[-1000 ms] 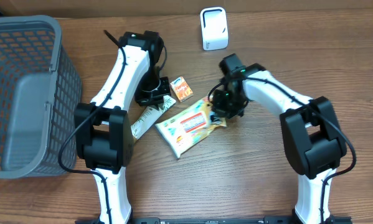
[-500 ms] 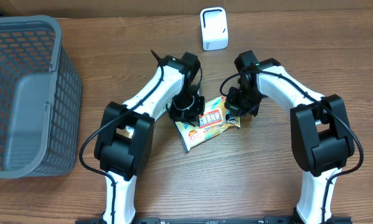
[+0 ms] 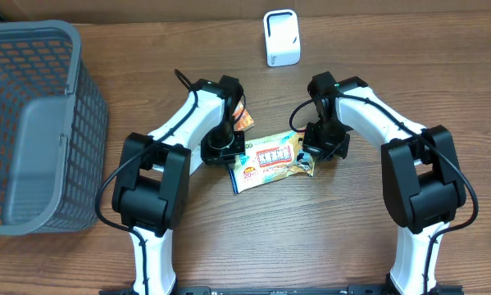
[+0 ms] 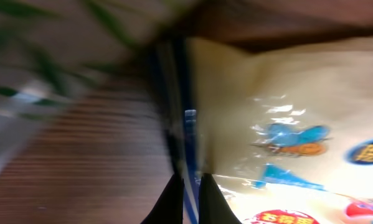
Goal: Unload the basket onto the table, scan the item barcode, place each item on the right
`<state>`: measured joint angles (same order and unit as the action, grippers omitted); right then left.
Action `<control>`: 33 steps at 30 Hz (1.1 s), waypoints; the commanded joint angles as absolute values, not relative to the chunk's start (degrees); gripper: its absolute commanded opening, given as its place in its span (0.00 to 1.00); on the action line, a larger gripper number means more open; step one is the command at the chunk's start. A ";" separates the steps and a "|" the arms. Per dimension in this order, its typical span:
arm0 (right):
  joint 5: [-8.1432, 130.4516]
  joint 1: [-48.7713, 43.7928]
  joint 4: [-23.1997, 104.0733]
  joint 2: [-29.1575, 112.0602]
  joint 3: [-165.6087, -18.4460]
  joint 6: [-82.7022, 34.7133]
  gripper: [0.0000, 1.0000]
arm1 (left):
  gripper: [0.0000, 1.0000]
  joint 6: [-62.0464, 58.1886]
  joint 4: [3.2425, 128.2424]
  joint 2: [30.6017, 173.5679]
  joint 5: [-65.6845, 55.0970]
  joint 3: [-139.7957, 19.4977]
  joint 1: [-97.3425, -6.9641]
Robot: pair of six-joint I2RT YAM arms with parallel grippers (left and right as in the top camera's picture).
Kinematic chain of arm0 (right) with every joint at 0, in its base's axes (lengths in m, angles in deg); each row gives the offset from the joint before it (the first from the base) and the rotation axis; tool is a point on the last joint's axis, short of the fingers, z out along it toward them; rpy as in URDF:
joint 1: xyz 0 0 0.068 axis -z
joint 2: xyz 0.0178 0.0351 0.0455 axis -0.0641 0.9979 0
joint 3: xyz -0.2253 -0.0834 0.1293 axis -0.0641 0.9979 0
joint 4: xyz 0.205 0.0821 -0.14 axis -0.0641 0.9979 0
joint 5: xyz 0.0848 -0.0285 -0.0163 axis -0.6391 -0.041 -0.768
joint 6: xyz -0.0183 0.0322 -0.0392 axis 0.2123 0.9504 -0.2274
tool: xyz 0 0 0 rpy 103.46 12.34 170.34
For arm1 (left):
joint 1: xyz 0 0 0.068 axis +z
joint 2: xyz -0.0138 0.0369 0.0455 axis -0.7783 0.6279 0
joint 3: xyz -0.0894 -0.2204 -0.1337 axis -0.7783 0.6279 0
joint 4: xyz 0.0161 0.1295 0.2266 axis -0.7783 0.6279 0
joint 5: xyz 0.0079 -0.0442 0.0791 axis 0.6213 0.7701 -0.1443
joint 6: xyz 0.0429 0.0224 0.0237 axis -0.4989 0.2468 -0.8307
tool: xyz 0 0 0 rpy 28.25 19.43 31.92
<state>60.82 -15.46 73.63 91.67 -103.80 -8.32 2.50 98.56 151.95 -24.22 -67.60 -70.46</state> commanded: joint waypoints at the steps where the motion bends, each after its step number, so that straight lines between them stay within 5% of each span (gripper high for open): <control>1: 64.27 -15.18 75.90 89.94 -107.43 -9.22 0.04 | 0.04 3.85 98.32 151.91 -28.46 -66.71 -70.09; 8: 41.80 -15.77 77.15 88.74 -113.57 -25.11 0.04 | 0.04 4.18 97.62 151.91 -28.40 -66.71 -70.28; 15: 41.03 -18.89 73.23 89.88 -110.46 -24.52 0.04 | 0.04 4.77 97.05 151.91 -28.40 -66.71 -70.28; 33: 64.62 -17.45 75.07 90.42 -99.56 -18.36 0.04 | 0.04 3.79 97.42 151.91 -28.86 -66.82 -70.24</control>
<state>56.12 -18.41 74.37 90.42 -100.45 -19.14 3.90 97.25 151.95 -27.74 -67.49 -69.87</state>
